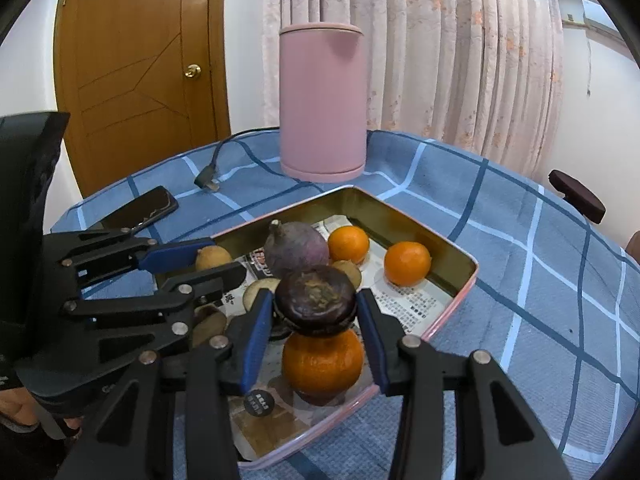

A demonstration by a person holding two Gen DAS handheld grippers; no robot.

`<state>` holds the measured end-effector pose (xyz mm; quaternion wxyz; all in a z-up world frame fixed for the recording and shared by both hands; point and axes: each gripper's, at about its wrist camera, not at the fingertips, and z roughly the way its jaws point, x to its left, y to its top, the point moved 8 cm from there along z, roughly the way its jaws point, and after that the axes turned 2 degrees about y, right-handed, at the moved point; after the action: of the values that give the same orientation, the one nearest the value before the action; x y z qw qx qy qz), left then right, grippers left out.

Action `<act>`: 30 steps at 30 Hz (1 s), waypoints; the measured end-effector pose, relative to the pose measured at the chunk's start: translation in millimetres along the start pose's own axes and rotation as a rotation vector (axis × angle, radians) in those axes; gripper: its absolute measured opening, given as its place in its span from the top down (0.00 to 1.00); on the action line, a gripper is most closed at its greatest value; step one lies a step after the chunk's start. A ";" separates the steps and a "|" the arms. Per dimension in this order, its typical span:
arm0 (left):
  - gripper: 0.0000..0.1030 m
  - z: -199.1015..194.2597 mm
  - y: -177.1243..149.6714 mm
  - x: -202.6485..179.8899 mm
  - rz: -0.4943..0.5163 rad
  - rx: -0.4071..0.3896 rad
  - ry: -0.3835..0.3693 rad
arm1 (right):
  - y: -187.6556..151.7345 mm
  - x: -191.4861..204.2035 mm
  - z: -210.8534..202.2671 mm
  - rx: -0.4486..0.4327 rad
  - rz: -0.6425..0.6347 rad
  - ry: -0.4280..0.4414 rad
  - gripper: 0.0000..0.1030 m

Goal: Organize fruits

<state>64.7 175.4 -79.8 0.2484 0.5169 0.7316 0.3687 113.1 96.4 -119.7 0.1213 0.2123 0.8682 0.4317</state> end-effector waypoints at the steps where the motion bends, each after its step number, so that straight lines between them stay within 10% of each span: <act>1: 0.71 0.1 -0.3 -0.1 0.000 0.001 -0.001 | -0.2 0.0 -0.2 0.002 0.001 0.002 0.55; 10: 0.69 -2.9 -4.9 2.5 0.003 0.014 0.004 | -3.2 -0.1 -4.8 0.000 0.018 0.025 0.33; 18: 0.43 -12.3 -6.9 -3.4 0.013 0.013 -0.014 | 2.3 -8.4 -31.0 -0.063 0.052 -0.001 0.08; 30: 0.30 -41.5 4.2 -6.6 0.024 -0.058 0.009 | -9.8 -35.1 -87.2 -0.152 0.119 -0.102 0.01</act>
<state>38.5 158.3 -51.4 0.2557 0.5166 0.7155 0.3948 107.1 13.6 -74.4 0.1553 0.2752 0.8117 0.4912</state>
